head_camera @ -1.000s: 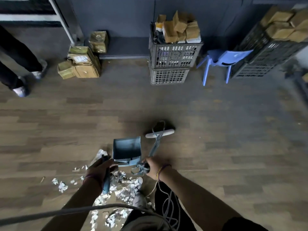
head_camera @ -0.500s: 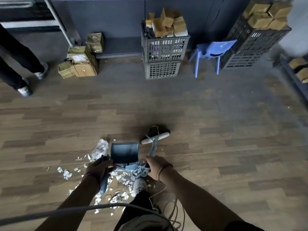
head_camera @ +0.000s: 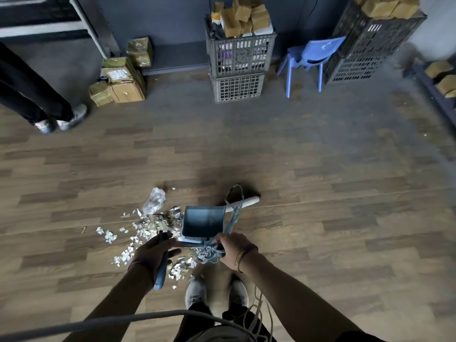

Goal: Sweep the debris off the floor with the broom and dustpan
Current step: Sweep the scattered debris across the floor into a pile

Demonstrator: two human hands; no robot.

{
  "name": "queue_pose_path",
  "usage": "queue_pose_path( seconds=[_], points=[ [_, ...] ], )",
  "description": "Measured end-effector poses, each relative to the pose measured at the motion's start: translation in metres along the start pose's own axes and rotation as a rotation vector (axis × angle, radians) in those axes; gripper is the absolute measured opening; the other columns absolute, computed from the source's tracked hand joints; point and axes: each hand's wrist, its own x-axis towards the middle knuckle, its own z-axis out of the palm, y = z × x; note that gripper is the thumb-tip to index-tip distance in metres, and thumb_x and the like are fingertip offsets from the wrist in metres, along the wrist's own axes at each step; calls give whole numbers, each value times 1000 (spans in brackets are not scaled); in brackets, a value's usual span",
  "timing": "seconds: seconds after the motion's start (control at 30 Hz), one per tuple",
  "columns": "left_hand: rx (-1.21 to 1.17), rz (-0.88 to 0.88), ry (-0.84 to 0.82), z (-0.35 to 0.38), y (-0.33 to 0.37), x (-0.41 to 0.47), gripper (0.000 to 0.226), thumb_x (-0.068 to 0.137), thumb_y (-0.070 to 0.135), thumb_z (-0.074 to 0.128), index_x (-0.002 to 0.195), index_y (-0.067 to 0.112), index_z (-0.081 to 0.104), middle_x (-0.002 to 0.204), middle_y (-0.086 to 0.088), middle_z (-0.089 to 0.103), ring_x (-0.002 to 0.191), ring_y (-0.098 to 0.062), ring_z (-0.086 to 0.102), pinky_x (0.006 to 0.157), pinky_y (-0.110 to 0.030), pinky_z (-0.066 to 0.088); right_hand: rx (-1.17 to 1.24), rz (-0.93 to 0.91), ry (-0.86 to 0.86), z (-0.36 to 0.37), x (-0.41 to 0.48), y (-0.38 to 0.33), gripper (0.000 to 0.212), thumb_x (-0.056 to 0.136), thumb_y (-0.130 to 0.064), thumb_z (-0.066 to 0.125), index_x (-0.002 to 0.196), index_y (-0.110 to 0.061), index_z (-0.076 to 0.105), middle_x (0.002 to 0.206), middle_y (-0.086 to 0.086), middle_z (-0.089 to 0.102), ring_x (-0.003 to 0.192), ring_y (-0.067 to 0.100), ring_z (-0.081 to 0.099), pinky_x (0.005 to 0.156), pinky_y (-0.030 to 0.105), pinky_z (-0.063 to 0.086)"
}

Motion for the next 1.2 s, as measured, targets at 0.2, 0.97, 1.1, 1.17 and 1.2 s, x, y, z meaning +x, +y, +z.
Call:
queue_pose_path(
  seconds=[0.2,0.97,1.1,1.17,1.2],
  points=[
    [-3,-8,-17,-56,-20,-3,33,88,-2,56,120,4,58,77,2,68,47,-10,67,64,-30,39,9,6,87,31,-7,-49,38,91,-28,55,126,-17,54,119,14,64,111,33,58,91,34,46],
    [-33,12,9,-393,-48,-5,37,84,-10,57,120,-1,58,44,4,64,38,-12,63,33,-9,31,273,191,479,116,-6,-286,28,75,-7,66,101,-14,72,94,11,73,90,21,65,77,25,47],
    [-99,-4,47,-417,-50,-2,37,84,-12,56,120,-4,56,42,2,62,35,-13,61,32,-8,28,282,164,528,103,12,-306,27,76,-9,66,102,-13,72,96,12,73,95,28,67,84,36,53],
    [-135,-11,68,-427,-50,0,36,84,-12,56,119,-3,57,43,3,63,36,-13,62,32,-8,29,297,139,556,95,25,-316,26,76,-8,67,102,-12,72,96,12,73,94,28,67,82,33,52],
    [-148,-15,83,-432,-50,2,35,84,-11,57,118,-1,58,44,3,63,36,-13,62,32,-8,30,298,126,560,91,32,-320,26,77,-8,67,102,-11,71,96,11,73,93,26,66,78,28,50]
  ],
)
